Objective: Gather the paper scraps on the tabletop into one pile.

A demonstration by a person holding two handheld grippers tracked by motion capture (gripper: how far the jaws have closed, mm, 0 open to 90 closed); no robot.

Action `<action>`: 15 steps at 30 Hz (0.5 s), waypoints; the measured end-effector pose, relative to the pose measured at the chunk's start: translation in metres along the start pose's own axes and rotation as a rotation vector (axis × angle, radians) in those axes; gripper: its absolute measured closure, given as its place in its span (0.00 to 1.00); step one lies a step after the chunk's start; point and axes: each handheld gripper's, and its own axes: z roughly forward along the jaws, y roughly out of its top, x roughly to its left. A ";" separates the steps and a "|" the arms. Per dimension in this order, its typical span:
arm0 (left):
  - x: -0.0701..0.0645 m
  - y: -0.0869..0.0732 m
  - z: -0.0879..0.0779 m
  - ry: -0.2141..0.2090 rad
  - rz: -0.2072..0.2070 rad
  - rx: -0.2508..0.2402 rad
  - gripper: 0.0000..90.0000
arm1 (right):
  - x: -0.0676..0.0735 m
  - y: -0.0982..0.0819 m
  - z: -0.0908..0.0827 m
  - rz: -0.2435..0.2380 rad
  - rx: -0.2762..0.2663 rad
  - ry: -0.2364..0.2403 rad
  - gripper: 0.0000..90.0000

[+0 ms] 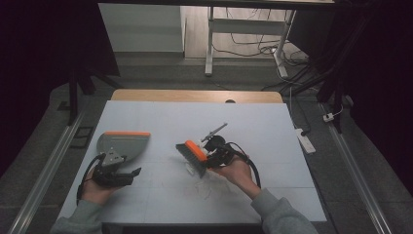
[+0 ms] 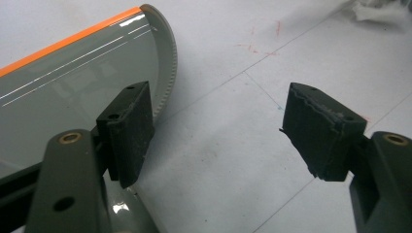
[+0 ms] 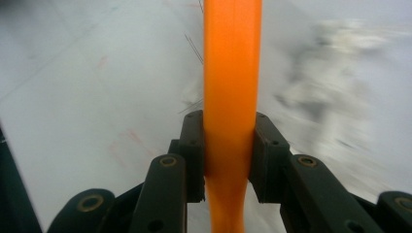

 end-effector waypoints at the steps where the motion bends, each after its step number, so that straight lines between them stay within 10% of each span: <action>1: 0.000 0.000 0.000 0.001 0.001 0.002 0.31 | -0.003 -0.001 -0.005 0.000 -0.013 0.010 0.79; 8: 0.000 -0.001 0.000 0.002 -0.005 0.001 0.31 | -0.006 -0.002 -0.052 -0.027 -0.160 0.046 0.79; 15: 0.000 -0.001 0.000 0.001 -0.005 -0.002 0.31 | 0.006 -0.011 -0.067 -0.095 -0.101 0.070 0.79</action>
